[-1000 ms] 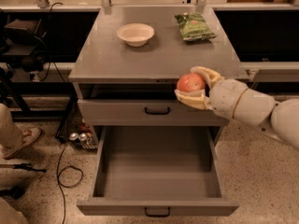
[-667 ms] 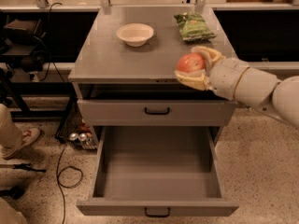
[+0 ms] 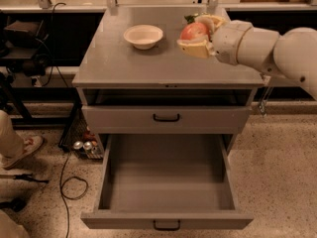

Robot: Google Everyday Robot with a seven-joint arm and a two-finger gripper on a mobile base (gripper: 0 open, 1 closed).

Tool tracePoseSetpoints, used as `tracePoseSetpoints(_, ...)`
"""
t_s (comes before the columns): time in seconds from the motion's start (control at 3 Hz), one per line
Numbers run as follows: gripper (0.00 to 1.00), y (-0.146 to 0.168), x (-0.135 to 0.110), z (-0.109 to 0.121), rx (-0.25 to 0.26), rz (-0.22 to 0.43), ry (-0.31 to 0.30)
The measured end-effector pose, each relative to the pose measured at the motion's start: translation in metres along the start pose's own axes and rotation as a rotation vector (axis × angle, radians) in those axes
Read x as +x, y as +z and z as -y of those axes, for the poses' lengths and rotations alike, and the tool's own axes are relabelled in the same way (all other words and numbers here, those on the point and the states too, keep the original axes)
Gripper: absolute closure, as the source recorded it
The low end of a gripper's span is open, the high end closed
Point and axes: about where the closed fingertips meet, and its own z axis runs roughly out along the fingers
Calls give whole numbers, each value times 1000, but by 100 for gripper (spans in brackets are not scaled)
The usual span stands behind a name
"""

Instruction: Pick apple from middle drawer and place on counter

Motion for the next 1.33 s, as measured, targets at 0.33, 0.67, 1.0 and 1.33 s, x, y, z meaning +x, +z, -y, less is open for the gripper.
tracePoseSetpoints(0.33,100,35,6,16,-11,-43,44)
tracePoseSetpoints(0.67,100,69,20,20,-35,-64,96)
tracePoseSetpoints(1.0,100,97,41,19,-56,-72,148)
tracePoseSetpoints(1.33,100,113,60,20,-62,-62,193)
